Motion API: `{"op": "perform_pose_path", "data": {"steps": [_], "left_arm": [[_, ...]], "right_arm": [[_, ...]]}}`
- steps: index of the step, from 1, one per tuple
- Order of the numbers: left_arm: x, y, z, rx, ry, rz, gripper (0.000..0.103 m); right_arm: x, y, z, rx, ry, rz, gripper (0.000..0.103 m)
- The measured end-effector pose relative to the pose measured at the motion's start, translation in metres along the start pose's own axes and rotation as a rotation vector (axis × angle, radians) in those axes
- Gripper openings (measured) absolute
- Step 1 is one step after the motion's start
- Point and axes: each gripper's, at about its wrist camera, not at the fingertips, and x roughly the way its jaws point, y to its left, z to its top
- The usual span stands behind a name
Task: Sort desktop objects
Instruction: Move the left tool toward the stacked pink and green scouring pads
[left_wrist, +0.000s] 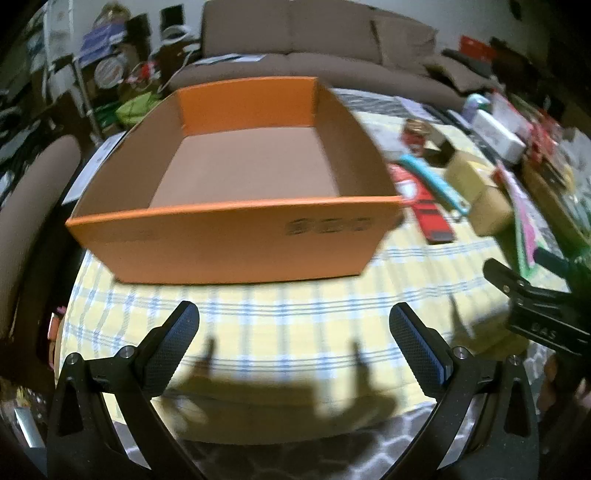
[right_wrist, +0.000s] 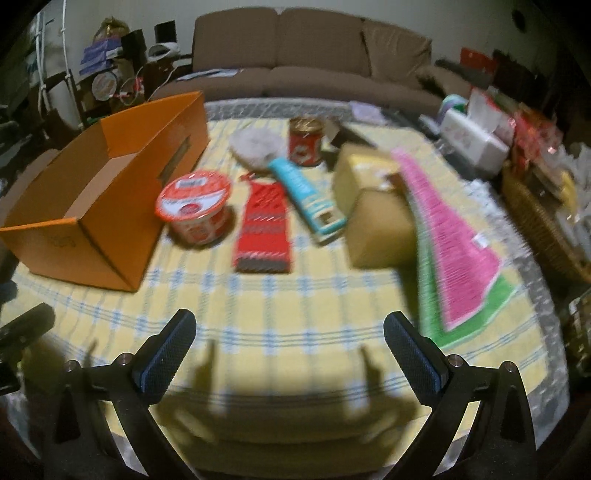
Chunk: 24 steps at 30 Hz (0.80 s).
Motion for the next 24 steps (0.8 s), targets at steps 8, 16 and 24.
{"op": "perform_pose_path", "data": {"steps": [8,16,24], "left_arm": [[-0.011,-0.064,0.012,0.117,-0.035,-0.026,0.103],[-0.009,-0.120,0.027,0.191,-0.046,-0.078,0.103],[0.015,-0.165,0.045,0.186,-0.007,-0.186,0.103]], "right_arm": [[-0.019,-0.031,0.004,-0.015,-0.066,-0.005,0.103],[-0.017,-0.071,0.012,0.035,-0.070,0.001,0.103],[-0.007,-0.152,0.022,0.269,-0.061,0.065,0.103]]}}
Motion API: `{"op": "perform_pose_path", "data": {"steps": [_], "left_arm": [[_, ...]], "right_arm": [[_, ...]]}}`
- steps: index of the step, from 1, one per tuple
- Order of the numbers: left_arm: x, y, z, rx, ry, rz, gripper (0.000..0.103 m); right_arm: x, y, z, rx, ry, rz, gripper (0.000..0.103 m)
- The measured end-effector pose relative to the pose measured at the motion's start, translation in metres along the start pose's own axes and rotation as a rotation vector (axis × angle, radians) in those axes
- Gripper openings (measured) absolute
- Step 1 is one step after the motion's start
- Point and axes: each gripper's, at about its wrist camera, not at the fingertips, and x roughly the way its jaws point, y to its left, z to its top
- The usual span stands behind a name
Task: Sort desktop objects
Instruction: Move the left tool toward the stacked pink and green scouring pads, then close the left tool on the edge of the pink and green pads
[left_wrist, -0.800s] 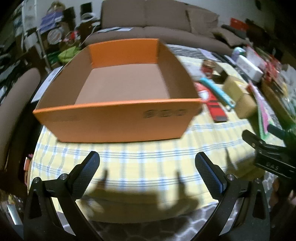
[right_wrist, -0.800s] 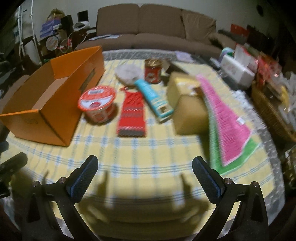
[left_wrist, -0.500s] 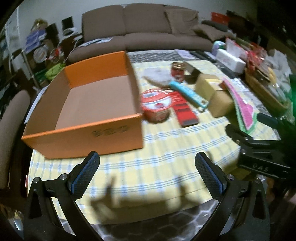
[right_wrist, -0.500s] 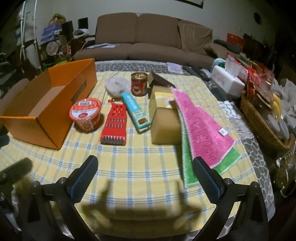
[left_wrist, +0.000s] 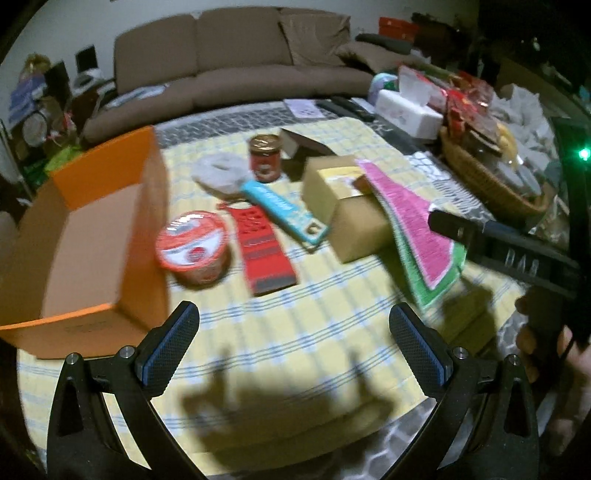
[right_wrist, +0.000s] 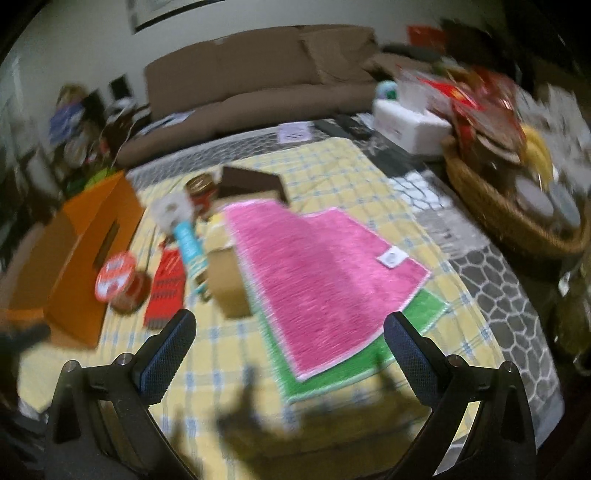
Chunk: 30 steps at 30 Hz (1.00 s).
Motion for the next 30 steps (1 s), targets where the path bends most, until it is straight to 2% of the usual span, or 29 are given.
{"op": "perform_pose_path", "data": {"steps": [4,9,13,16,20,22,24,26,30], "left_arm": [[0.021,-0.010,0.010,-0.050,0.038,-0.079,0.103],[0.052,-0.022,0.024,-0.102,0.073,-0.135,0.103],[0.074,-0.034,0.027,-0.121,0.095,-0.207,0.103],[0.089,-0.044,0.026,-0.117,0.115,-0.218,0.102],[0.099,-0.050,0.022,-0.129,0.138,-0.254,0.101],[0.102,-0.051,0.021,-0.137,0.147,-0.286,0.097],[0.105,-0.054,0.020,-0.138,0.154,-0.305,0.097],[0.106,-0.056,0.020,-0.132,0.154,-0.304,0.097],[0.110,-0.059,0.020,-0.140,0.164,-0.314,0.097]], "right_arm": [[0.007,-0.035,0.017,0.088,-0.003,0.001,0.103],[0.013,-0.066,0.025,0.170,0.021,0.015,0.103],[0.019,-0.088,0.018,0.245,0.073,0.077,0.103],[0.022,-0.103,0.013,0.305,0.105,0.129,0.102],[0.030,-0.125,0.004,0.443,0.150,0.247,0.089],[0.035,-0.129,0.000,0.483,0.177,0.285,0.079],[0.041,-0.129,-0.003,0.507,0.206,0.317,0.065],[0.045,-0.125,-0.005,0.516,0.226,0.343,0.059],[0.051,-0.118,-0.008,0.513,0.259,0.347,0.059]]}}
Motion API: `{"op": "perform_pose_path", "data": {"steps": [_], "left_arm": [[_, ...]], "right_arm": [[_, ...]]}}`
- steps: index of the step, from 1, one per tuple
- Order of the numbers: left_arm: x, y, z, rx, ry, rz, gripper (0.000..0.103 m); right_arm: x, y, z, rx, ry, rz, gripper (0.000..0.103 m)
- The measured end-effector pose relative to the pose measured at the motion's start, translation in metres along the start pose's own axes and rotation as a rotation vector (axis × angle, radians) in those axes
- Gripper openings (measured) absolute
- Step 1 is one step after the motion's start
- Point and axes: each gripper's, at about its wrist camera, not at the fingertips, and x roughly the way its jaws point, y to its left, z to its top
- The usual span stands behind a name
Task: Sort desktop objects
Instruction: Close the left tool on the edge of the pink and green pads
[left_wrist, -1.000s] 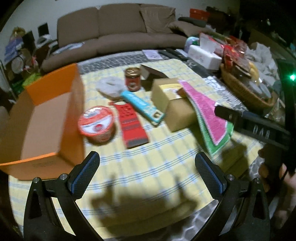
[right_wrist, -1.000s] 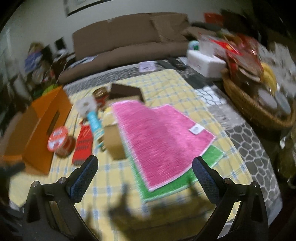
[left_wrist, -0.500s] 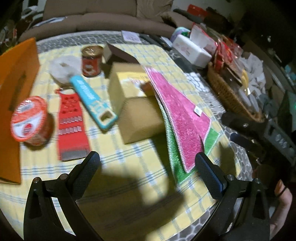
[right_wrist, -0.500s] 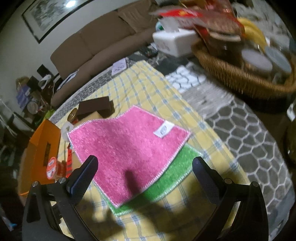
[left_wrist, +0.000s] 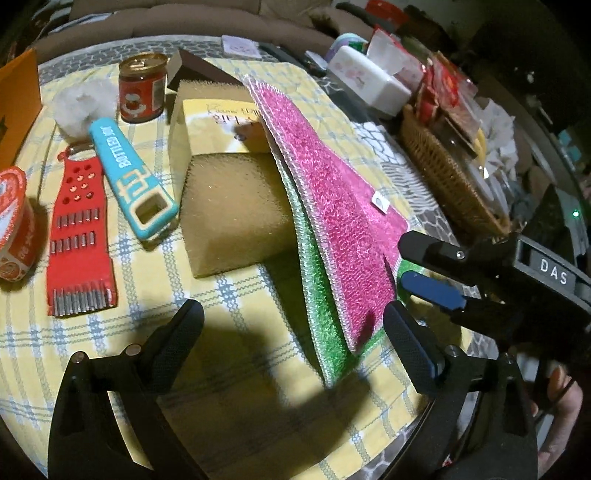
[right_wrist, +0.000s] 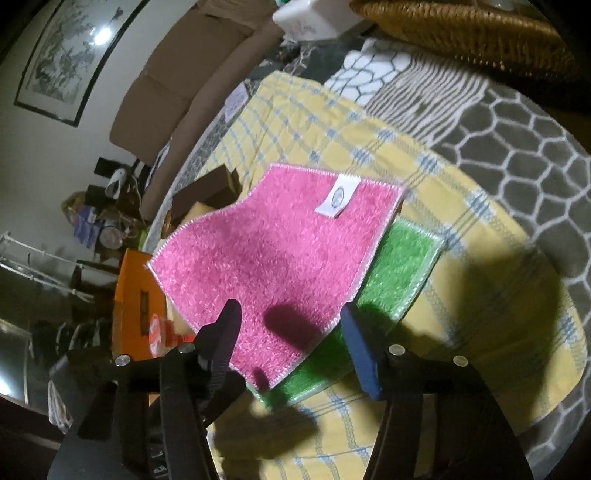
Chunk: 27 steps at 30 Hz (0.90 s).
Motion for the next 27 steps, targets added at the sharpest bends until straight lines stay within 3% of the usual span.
{"op": "perform_pose_path", "data": {"steps": [6,12,16,19,21,23,25,27], "left_arm": [[0.010,-0.008,0.001,0.036,0.016,0.006,0.096],[0.014,-0.021,0.001,0.089,0.037,-0.027,0.069],[0.015,-0.018,0.003,0.075,0.030,0.003,0.072],[0.015,-0.011,0.007,0.026,0.025,-0.028,0.074],[0.016,-0.011,0.009,0.029,0.026,-0.036,0.071],[0.018,-0.014,0.010,0.048,0.028,-0.055,0.055],[0.021,-0.015,0.011,0.041,0.046,-0.066,0.025],[0.020,-0.016,0.011,0.026,0.045,-0.077,0.018]], "right_arm": [[0.001,-0.009,0.001,0.035,0.001,-0.023,0.059],[0.011,-0.006,-0.002,0.032,0.032,-0.010,0.058],[0.014,-0.002,-0.004,0.022,0.043,-0.011,0.057],[0.014,-0.002,-0.004,0.017,0.043,-0.021,0.054],[0.014,-0.003,-0.004,0.019,0.041,-0.029,0.047],[0.014,-0.005,-0.004,0.025,0.039,-0.036,0.041],[0.015,-0.006,-0.004,0.031,0.041,-0.032,0.039],[0.015,-0.005,-0.005,0.033,0.045,-0.025,0.036]]}}
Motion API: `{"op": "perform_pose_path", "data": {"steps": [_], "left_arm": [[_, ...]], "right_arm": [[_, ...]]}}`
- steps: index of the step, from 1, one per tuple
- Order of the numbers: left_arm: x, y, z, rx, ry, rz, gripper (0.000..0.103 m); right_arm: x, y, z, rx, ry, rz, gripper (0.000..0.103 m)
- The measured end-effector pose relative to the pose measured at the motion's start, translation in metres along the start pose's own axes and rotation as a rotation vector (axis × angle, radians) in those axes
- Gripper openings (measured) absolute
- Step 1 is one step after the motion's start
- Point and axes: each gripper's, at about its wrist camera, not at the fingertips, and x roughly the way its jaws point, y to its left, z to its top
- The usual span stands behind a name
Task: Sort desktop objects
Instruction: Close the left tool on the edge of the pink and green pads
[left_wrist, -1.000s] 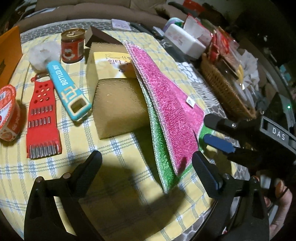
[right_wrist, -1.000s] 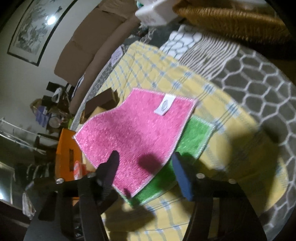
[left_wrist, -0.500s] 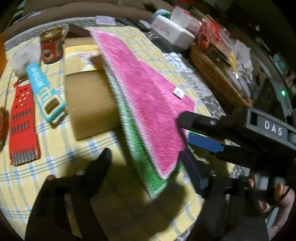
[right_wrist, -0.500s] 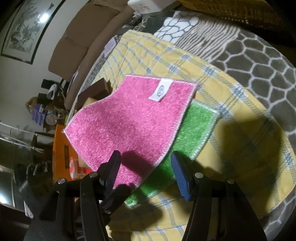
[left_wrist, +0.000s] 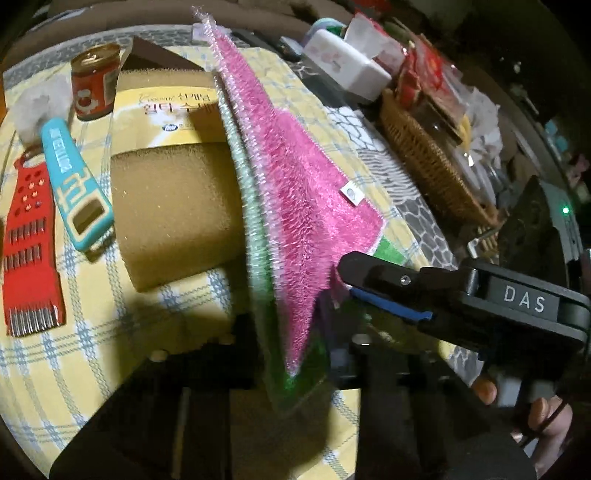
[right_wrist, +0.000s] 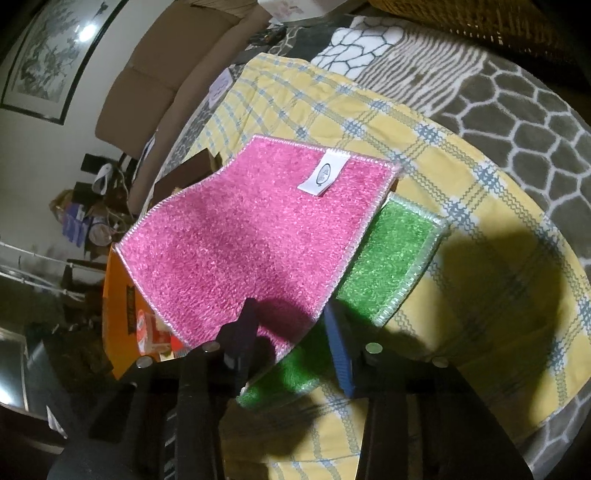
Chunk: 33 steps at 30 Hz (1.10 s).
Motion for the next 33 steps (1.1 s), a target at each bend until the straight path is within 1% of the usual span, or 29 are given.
{"op": "perform_pose_path", "data": {"steps": [3,6,7,9,11,13,14,15,16,18,20,22,23,25,26,27,28,29,31,32,33], "left_arm": [[-0.004,-0.004,-0.001,-0.005,-0.012,-0.012,0.009],[-0.009,-0.006,0.000,-0.034,-0.015,-0.037,0.008],[-0.012,-0.006,0.001,-0.057,-0.014,-0.058,0.008],[-0.015,-0.005,0.004,-0.092,-0.011,-0.092,0.008],[-0.018,-0.006,0.010,-0.127,-0.007,-0.134,0.008],[-0.023,-0.005,0.015,-0.170,-0.009,-0.183,0.008],[-0.025,-0.003,0.016,-0.192,-0.009,-0.204,0.008],[-0.027,0.000,0.018,-0.226,-0.006,-0.234,0.008],[-0.027,0.002,0.019,-0.253,-0.003,-0.256,0.008],[-0.028,0.007,0.020,-0.307,0.003,-0.304,0.008],[-0.027,0.011,0.019,-0.338,0.009,-0.330,0.008],[-0.027,0.012,0.017,-0.343,0.016,-0.333,0.008],[-0.027,0.012,0.015,-0.339,0.022,-0.327,0.008],[-0.026,0.013,0.011,-0.329,0.031,-0.308,0.008],[-0.025,0.012,0.009,-0.324,0.033,-0.297,0.008],[-0.025,0.012,0.007,-0.317,0.034,-0.285,0.008],[-0.026,0.013,0.007,-0.308,0.034,-0.269,0.008],[-0.028,0.014,0.004,-0.300,0.034,-0.261,0.008],[-0.032,0.014,0.001,-0.277,0.028,-0.240,0.008],[-0.036,0.012,0.000,-0.259,0.023,-0.227,0.008],[-0.039,0.010,0.000,-0.238,0.019,-0.215,0.008]], "right_arm": [[0.000,0.002,-0.001,-0.001,0.004,0.004,0.036],[-0.005,0.001,0.000,0.012,-0.020,-0.003,0.037],[-0.009,0.000,0.001,0.016,-0.038,-0.013,0.039],[-0.022,-0.003,0.003,0.025,-0.091,-0.051,0.058],[-0.035,-0.009,0.003,0.041,-0.135,-0.083,0.064],[-0.043,-0.018,0.001,0.074,-0.150,-0.093,0.065],[-0.044,-0.024,0.000,0.096,-0.145,-0.084,0.066],[-0.043,-0.029,-0.001,0.120,-0.135,-0.065,0.066],[-0.041,-0.034,-0.003,0.150,-0.117,-0.028,0.067],[-0.034,-0.043,-0.004,0.214,-0.073,0.067,0.067],[-0.023,-0.049,-0.006,0.283,-0.026,0.182,0.067],[-0.016,-0.049,-0.005,0.311,0.002,0.233,0.067],[-0.012,-0.045,-0.005,0.311,0.008,0.243,0.067],[-0.010,-0.037,-0.001,0.290,0.001,0.229,0.067],[-0.011,-0.033,0.000,0.274,-0.006,0.215,0.064],[-0.012,-0.028,0.002,0.249,-0.018,0.194,0.051],[-0.014,-0.023,0.003,0.218,-0.031,0.168,0.043],[-0.015,-0.019,0.003,0.191,-0.040,0.142,0.031],[-0.018,-0.010,0.003,0.126,-0.068,0.087,0.021],[-0.020,-0.004,0.002,0.091,-0.080,0.067,0.015],[-0.021,0.000,0.002,0.060,-0.090,0.049,0.014]]}}
